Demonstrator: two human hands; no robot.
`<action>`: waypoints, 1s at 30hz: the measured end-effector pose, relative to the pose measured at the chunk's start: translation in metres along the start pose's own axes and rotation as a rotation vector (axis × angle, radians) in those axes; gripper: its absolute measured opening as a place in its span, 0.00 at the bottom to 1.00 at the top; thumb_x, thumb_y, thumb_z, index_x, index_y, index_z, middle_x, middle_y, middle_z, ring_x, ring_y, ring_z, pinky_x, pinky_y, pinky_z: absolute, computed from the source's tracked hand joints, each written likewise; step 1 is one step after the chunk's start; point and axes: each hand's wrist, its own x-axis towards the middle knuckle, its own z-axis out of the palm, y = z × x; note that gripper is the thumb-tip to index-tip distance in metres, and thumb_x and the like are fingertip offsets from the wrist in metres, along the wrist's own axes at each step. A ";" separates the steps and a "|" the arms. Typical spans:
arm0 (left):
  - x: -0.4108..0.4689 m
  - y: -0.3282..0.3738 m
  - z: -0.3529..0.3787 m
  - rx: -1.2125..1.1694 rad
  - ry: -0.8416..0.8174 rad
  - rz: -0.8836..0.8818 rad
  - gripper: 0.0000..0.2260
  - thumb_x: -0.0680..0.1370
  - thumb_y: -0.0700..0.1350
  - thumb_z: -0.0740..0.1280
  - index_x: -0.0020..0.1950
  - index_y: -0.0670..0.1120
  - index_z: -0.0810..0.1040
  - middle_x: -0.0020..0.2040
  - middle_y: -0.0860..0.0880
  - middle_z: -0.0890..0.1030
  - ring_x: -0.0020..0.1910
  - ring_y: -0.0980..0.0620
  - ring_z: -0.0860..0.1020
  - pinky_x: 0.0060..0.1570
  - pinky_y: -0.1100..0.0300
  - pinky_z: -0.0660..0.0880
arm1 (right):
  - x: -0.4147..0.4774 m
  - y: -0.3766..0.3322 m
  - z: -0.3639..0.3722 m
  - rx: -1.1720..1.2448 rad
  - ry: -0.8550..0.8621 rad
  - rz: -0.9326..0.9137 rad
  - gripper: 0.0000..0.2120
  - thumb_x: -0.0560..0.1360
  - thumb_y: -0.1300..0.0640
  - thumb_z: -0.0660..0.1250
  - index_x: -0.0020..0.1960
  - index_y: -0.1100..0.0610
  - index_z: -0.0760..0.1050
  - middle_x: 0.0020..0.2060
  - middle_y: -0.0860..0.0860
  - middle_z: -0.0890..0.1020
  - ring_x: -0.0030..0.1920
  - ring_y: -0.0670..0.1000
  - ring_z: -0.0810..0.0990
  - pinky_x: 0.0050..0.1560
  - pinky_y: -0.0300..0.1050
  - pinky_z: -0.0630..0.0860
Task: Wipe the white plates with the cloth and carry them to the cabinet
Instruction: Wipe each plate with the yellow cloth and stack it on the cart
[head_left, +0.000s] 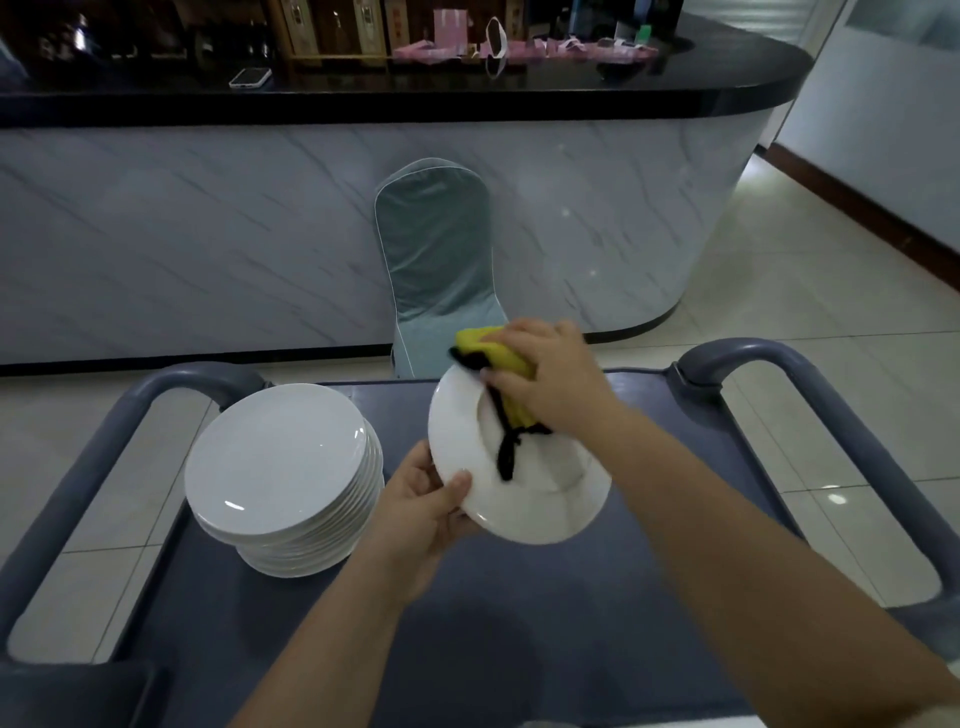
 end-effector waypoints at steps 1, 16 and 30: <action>0.001 0.001 -0.001 -0.069 0.014 -0.005 0.18 0.72 0.36 0.66 0.61 0.43 0.74 0.54 0.44 0.83 0.48 0.46 0.83 0.39 0.54 0.81 | 0.005 0.017 -0.003 0.039 -0.031 0.135 0.17 0.74 0.44 0.68 0.62 0.46 0.78 0.60 0.47 0.78 0.58 0.58 0.71 0.63 0.52 0.67; 0.041 -0.017 0.000 -0.492 0.235 -0.095 0.13 0.81 0.35 0.58 0.64 0.44 0.73 0.50 0.43 0.85 0.44 0.47 0.85 0.36 0.53 0.82 | -0.112 0.012 0.019 -0.080 0.196 -0.080 0.19 0.71 0.49 0.67 0.61 0.52 0.81 0.60 0.50 0.79 0.45 0.57 0.72 0.52 0.46 0.69; 0.026 -0.007 0.003 -0.167 0.027 -0.051 0.18 0.73 0.37 0.65 0.63 0.45 0.75 0.57 0.44 0.82 0.50 0.45 0.83 0.40 0.53 0.81 | -0.113 0.064 -0.024 0.173 0.157 0.219 0.17 0.72 0.50 0.70 0.60 0.52 0.81 0.57 0.48 0.80 0.56 0.55 0.76 0.62 0.49 0.71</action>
